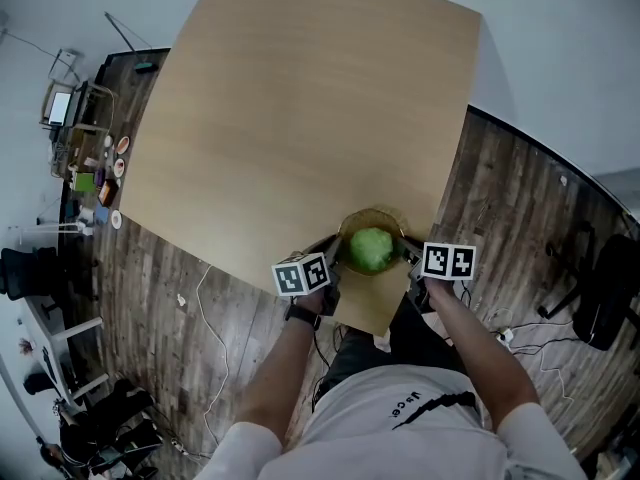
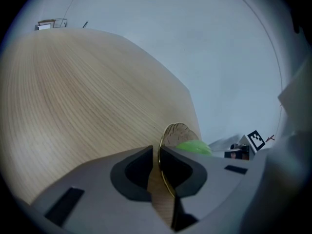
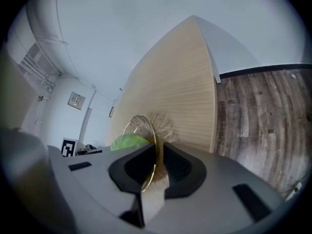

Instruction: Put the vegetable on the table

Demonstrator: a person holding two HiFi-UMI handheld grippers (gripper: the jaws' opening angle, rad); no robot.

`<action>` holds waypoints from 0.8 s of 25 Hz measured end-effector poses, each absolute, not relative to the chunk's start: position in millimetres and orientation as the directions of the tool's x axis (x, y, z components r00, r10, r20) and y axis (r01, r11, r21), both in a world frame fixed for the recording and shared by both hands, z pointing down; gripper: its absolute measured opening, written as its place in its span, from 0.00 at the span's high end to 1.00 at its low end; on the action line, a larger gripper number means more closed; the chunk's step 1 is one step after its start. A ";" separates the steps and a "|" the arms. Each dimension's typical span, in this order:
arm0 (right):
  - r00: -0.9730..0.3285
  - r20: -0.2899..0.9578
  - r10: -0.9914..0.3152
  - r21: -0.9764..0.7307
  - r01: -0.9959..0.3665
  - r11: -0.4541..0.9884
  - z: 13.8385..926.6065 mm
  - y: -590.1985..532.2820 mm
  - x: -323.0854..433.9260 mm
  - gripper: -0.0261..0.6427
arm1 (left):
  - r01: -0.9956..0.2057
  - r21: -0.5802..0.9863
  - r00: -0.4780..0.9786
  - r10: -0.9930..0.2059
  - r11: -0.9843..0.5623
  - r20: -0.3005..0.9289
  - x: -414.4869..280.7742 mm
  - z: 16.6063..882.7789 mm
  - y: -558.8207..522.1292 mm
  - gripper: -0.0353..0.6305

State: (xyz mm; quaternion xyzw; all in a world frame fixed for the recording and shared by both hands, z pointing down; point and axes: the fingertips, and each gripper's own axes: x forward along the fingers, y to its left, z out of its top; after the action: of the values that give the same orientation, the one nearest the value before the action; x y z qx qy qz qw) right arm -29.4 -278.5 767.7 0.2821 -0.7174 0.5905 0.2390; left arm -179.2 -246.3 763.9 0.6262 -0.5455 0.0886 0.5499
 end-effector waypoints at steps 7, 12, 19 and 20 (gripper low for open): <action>-0.710 0.691 -0.132 -0.689 -0.703 0.177 763.3 -273.5 -22.5 0.89 | -0.717 0.663 0.436 -0.604 0.215 0.668 -184.6 759.5 -245.3 0.83; -0.673 0.718 -0.178 -0.636 -0.738 0.223 750.3 -275.1 -16.5 0.89 | -0.728 0.652 0.412 -0.626 0.212 0.663 -199.5 740.8 -247.5 0.83; -0.691 0.664 -0.286 -0.582 -0.718 0.382 683.2 -284.3 -28.3 0.92 | -0.742 0.664 0.424 -0.705 0.089 0.568 -185.3 671.7 -252.8 0.91; -0.700 0.648 -0.299 -0.581 -0.709 0.400 671.6 -284.1 -32.3 0.92 | -0.742 0.666 0.431 -0.713 0.067 0.552 -180.8 659.5 -253.0 0.92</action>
State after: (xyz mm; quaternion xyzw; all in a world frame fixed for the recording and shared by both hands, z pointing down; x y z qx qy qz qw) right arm -32.3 -284.1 671.6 0.3132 -0.8049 0.4496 0.2278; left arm -180.8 -253.0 659.5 0.6827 -0.5331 0.0146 0.4995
